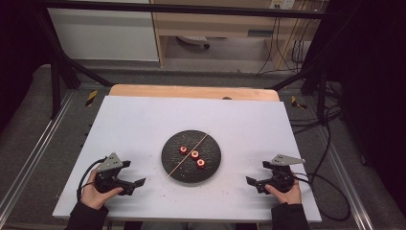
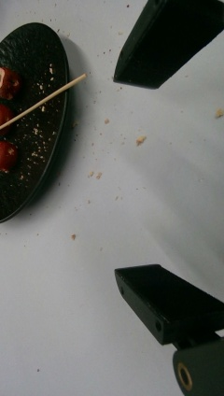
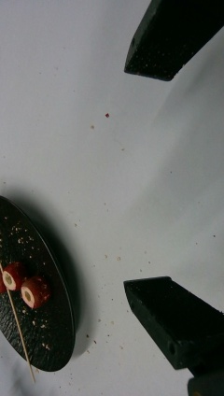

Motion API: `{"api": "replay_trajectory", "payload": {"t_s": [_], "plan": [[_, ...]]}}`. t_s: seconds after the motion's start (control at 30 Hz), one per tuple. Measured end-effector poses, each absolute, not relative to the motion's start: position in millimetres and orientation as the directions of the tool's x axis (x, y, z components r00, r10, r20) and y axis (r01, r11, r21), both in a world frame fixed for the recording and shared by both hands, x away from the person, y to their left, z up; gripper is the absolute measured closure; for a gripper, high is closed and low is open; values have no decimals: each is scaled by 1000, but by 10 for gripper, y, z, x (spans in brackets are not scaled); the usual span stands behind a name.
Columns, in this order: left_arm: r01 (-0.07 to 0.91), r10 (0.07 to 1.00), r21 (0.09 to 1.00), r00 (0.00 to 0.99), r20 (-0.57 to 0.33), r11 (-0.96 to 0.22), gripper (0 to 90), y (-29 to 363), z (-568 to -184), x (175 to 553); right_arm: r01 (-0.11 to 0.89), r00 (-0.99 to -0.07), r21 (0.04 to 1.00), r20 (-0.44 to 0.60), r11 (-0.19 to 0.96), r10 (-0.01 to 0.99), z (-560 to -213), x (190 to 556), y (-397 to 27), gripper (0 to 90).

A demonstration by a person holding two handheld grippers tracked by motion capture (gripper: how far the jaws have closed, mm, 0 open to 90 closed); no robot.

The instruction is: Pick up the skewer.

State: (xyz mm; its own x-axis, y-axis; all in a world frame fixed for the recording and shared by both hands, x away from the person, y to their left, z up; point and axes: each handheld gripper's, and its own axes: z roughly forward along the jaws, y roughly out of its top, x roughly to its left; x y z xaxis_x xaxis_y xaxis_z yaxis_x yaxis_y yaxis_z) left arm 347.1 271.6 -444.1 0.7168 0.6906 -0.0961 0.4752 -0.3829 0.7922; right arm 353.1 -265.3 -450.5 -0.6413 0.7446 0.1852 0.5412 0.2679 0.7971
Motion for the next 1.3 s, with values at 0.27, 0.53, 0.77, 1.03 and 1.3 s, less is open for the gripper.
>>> {"api": "replay_trajectory", "payload": {"t_s": [0.27, 0.53, 0.77, 1.03, 1.3], "plan": [[477, 687, 789, 720, -98, -387, 63, 2680, -4421, 3453, 546, -634, 797, 191, 258, 750, -4490, 3524, -2655, 6], [464, 674, 789, 733, -88, -402, 63, 2595, -4353, 3434, 542, -632, 800, 185, 258, 753, -4460, 3517, -2659, 6], [469, 673, 781, 734, -85, -413, 64, 2517, -4315, 3440, 540, -636, 798, 177, 268, 751, -4453, 3525, -2633, 6], [466, 667, 779, 741, -83, -420, 65, 2414, -4236, 3451, 537, -641, 794, 165, 284, 750, -4461, 3528, -2627, 6], [470, 667, 775, 740, -86, -422, 69, 2330, -4175, 3488, 543, -638, 792, 172, 279, 751, -4462, 3526, -2619, 6]]}}
